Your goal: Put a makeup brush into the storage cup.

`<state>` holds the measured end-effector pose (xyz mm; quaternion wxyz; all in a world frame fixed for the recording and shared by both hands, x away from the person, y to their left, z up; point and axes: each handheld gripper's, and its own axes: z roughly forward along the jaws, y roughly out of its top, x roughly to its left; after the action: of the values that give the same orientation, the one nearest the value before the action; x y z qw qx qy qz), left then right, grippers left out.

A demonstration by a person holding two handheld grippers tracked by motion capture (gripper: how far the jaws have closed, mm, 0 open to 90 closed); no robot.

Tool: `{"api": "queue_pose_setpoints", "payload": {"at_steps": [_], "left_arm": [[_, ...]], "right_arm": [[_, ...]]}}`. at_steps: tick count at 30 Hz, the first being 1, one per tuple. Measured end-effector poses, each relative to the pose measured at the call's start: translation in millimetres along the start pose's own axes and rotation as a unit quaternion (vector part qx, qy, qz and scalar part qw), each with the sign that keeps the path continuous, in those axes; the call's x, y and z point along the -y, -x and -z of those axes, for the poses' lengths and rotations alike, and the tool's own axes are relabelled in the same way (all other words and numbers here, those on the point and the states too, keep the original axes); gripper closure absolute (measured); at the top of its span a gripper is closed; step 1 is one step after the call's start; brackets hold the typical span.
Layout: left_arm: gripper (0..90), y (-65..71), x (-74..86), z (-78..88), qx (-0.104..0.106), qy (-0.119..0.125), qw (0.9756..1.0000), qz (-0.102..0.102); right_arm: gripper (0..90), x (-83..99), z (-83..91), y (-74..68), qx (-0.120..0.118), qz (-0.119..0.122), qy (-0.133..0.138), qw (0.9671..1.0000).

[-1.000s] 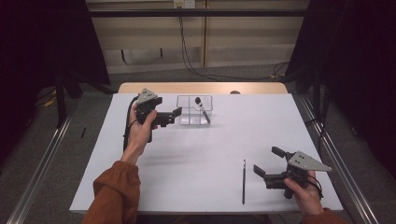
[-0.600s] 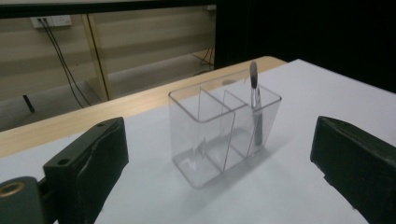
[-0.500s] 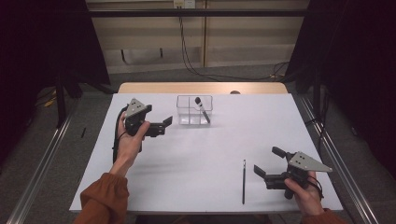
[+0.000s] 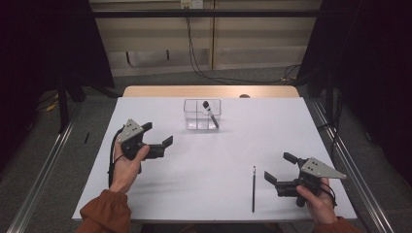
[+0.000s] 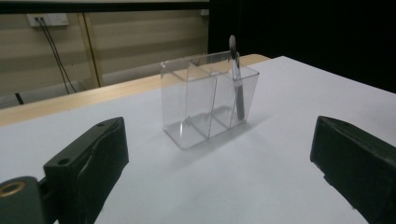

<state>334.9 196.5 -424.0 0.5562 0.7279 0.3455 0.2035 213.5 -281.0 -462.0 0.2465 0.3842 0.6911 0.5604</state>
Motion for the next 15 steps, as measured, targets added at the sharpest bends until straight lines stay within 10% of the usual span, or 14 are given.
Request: {"api": "queue_pose_setpoints", "payload": {"at_steps": [15], "left_arm": [[5.1, 6.5, 28.7, 39.4, -0.011, -0.002, 0.9999, 0.007]], "right_arm": [[0.0, -0.4, -0.2, -1.7, 0.002, 0.002, -0.002, 1.0]]}}
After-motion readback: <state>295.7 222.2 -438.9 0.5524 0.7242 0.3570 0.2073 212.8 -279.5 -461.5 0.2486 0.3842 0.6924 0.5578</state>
